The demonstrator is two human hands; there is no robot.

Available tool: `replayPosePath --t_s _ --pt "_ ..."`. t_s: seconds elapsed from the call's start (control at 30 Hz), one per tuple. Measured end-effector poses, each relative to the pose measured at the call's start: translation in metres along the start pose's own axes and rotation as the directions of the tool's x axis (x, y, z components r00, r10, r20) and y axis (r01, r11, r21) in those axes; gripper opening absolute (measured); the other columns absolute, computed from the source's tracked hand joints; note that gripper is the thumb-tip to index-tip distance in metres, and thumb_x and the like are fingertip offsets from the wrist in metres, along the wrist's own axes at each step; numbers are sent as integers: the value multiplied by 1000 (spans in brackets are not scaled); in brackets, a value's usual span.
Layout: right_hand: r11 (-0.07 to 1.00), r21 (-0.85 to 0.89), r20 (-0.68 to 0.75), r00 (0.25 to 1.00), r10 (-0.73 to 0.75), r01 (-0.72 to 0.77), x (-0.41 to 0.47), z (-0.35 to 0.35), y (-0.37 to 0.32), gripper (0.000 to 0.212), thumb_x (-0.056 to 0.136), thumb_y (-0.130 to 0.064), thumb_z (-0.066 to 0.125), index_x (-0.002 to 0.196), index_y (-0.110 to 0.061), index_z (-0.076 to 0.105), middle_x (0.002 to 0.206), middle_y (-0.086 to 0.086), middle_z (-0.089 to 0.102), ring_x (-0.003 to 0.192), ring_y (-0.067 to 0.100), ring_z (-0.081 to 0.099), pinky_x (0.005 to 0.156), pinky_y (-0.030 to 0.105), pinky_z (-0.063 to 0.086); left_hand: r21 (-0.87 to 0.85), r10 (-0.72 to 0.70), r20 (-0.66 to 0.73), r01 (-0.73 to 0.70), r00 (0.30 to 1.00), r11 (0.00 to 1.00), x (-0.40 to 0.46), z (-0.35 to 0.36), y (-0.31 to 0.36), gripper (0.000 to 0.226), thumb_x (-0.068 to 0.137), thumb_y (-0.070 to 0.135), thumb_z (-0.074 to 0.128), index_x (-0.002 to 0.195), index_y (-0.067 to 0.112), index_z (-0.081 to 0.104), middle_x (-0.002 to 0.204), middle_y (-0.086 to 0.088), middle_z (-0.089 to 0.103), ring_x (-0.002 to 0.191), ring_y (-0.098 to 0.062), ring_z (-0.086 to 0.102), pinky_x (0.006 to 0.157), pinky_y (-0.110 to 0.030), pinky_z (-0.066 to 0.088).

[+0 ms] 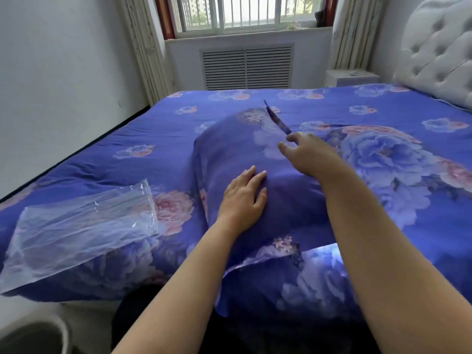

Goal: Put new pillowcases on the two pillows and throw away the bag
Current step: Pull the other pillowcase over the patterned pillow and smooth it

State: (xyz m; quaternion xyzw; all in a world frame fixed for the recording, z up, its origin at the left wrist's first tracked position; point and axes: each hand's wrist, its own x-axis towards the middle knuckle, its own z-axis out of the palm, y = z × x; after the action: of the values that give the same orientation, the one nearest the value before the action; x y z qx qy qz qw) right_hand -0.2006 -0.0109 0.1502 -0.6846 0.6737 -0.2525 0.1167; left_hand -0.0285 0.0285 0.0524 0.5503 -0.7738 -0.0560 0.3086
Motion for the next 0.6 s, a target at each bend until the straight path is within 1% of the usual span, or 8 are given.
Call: replayPosePath --t_s 0.07,0.17,0.23,0.3,0.37,0.47,0.53,0.6 --pt "995 96 33 999 -32 29 -4 20 1 68 86 -68 37 142 -29 37 152 1 30 138 30 30 109 56 26 51 -189 73 186 979 981 -13 12 -16 60 92 55 35 147 33 24 158 1 15 145 -20 15 116 -38 15" --pt "969 -21 190 951 244 -245 -28 65 43 91 75 -84 31 149 -35 10 159 -1 2 145 32 3 111 62 6 -89 -400 211 425 892 901 -35 23 -32 82 80 73 43 148 39 11 158 10 2 145 -16 9 116 -44 18" --pt "915 -67 188 896 402 -397 -44 84 73 111 62 -93 31 150 -34 -3 159 3 -8 145 33 -5 110 63 1 -211 -469 242 518 849 829 -46 28 -31 98 71 77 52 149 36 8 156 12 -4 145 -15 7 116 -41 16" --pt "872 -13 128 864 487 -490 -44 84 92 124 54 -97 33 150 -27 -3 159 9 -4 145 34 -3 111 62 2 -288 -539 222 583 812 760 -49 30 -24 105 69 72 61 150 32 6 156 8 -13 146 -17 1 116 -36 12" --pt "820 54 94 820 564 -570 -36 74 102 130 54 -96 37 151 -18 -1 158 14 9 144 36 8 112 60 5 -334 -622 173 640 764 692 -43 26 -18 110 67 68 68 150 32 5 156 3 -17 145 -23 -2 116 -38 11" --pt "774 153 136 789 599 -614 -28 66 114 123 61 -87 49 147 -5 17 146 19 36 134 39 34 109 51 24 -418 -720 227 733 656 537 -34 24 -21 113 66 62 73 150 28 6 158 -4 -1 143 -30 13 115 -43 17" --pt "818 213 111 845 523 -534 -25 66 116 99 70 -76 56 132 -1 42 133 21 51 122 38 48 100 46 37 -618 -656 295 662 695 424 -30 26 -29 107 67 45 81 149 23 16 151 -6 29 133 -25 37 111 -40 31" --pt "868 317 -40 908 416 -384 -23 66 109 64 81 -58 59 111 -1 58 117 22 61 109 39 56 88 42 43 -715 -587 233 546 775 437 -28 28 -33 89 65 28 80 141 19 34 135 -1 51 120 -16 52 100 -31 43"
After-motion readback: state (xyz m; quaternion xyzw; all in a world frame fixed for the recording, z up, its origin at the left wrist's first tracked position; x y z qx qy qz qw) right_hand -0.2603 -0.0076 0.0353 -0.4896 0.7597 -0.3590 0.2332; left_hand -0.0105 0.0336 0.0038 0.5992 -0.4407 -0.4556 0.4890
